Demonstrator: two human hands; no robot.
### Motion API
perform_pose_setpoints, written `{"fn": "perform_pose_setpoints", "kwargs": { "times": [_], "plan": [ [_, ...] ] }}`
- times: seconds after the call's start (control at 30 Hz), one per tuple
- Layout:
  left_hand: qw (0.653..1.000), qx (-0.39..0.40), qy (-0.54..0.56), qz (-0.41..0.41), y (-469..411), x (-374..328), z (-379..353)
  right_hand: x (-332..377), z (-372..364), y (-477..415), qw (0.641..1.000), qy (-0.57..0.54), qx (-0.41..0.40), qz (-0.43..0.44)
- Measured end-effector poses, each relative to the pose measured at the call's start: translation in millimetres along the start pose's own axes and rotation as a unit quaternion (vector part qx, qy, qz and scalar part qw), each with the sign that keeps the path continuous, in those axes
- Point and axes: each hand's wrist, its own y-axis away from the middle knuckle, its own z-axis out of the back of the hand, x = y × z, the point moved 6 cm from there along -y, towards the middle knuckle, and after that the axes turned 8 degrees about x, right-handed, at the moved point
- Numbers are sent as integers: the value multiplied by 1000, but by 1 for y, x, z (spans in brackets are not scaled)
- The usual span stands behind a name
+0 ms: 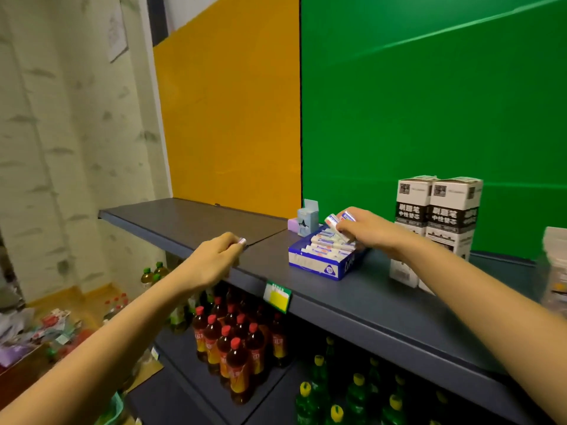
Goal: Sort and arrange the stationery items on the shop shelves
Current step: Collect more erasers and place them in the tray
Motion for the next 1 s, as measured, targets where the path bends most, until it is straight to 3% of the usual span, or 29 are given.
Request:
{"fn": "perform_pose_setpoints", "kwargs": {
  "times": [0.23,0.43,1.0],
  "plan": [
    [993,4,73,-89,-61,8,-9,-4,-1,-40,991,132,5,-6],
    [985,55,110,-124,-112,-2,-29,-15,3,-43,979,202,-7,-13],
    [930,234,53,-279,-201,-14,-94,-41,-4,-54,960,255,-98,-57]
  ]
}}
